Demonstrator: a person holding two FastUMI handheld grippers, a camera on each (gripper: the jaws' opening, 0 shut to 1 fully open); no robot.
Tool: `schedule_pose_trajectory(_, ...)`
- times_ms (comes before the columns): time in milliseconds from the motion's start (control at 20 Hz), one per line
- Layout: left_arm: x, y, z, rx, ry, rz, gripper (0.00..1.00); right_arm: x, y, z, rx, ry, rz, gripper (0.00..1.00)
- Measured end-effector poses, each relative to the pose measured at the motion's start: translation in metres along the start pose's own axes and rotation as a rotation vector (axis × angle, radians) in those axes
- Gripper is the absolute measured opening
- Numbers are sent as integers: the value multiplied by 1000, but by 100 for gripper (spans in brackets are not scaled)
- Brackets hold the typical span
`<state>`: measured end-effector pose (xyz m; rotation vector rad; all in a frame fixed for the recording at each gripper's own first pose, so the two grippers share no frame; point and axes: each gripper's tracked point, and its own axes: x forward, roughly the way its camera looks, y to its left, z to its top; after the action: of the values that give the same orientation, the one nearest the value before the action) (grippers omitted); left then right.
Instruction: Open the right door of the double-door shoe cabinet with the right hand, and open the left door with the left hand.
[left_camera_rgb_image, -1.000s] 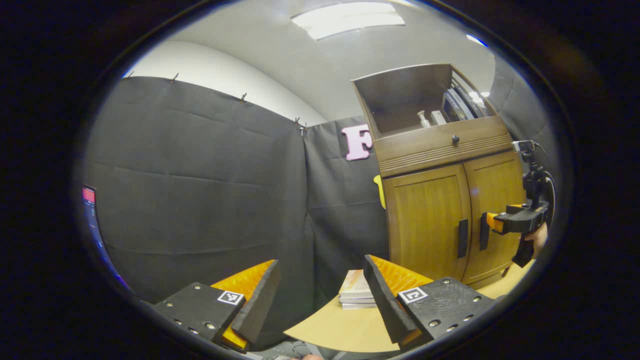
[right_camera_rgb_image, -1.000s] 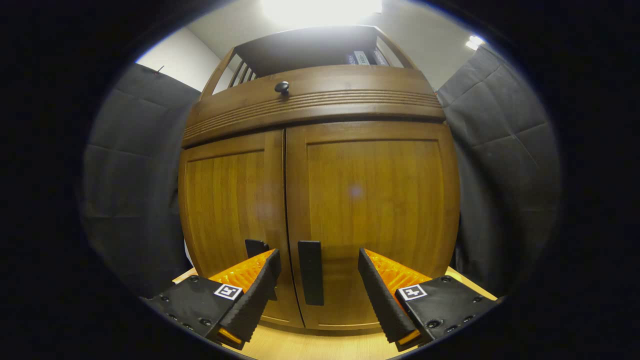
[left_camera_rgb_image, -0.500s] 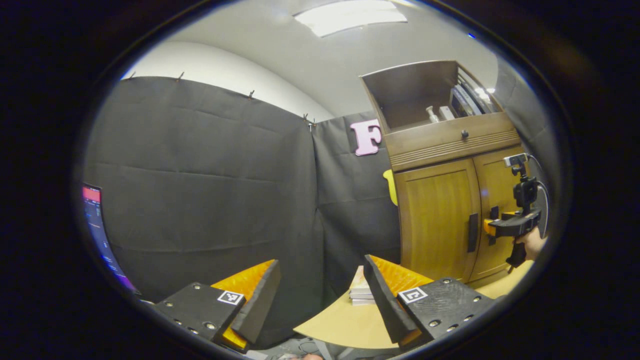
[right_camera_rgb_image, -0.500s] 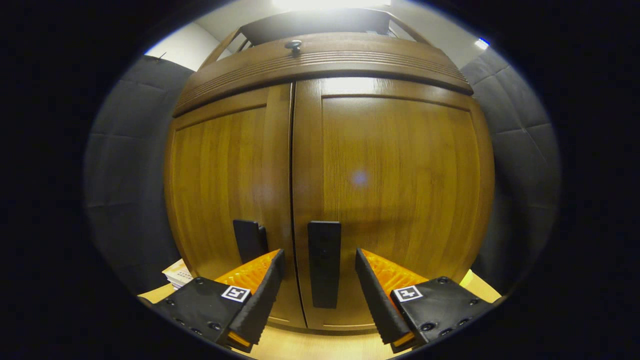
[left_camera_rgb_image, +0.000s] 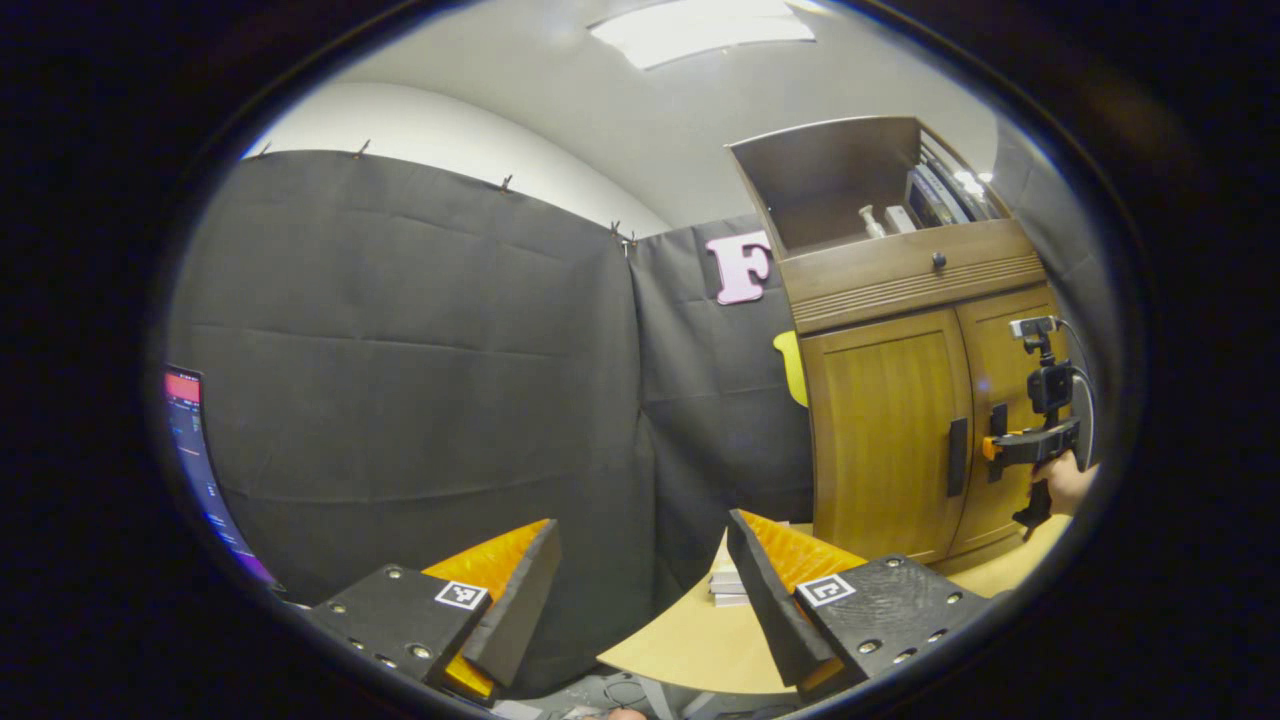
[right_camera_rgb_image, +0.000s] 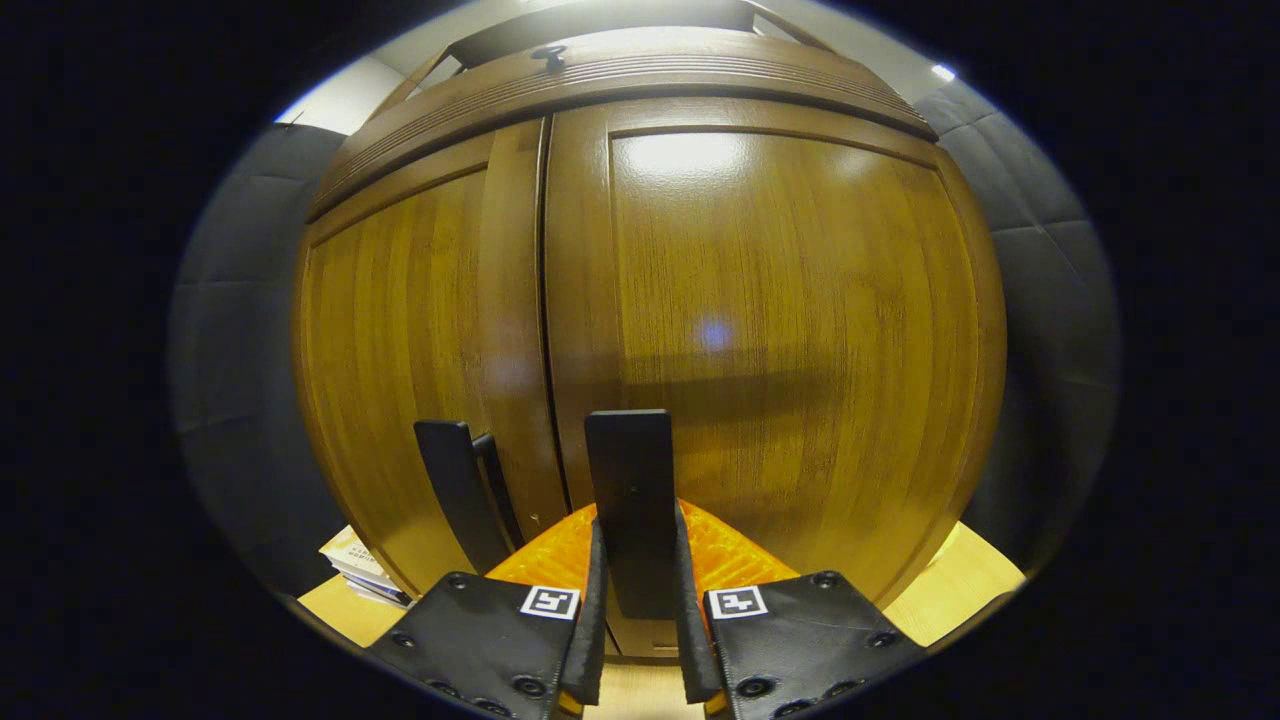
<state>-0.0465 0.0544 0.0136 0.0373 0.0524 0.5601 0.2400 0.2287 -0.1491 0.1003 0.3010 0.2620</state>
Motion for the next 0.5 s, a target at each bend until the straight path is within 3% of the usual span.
schedule_pose_trajectory(50, 0, -1, 0, -3, 1, -7, 98, -1, 1, 1, -1, -5, 2, 30)
schedule_pose_trajectory(200, 0, -3, 2, -7, -7, -30, 98, -4, 0, -1, 1, 1, 5, 12)
schedule_pose_trajectory(500, 2, -10, 2, -14, -28, -77, 98, -17, 1, -3, 6, -1, 35, 11)
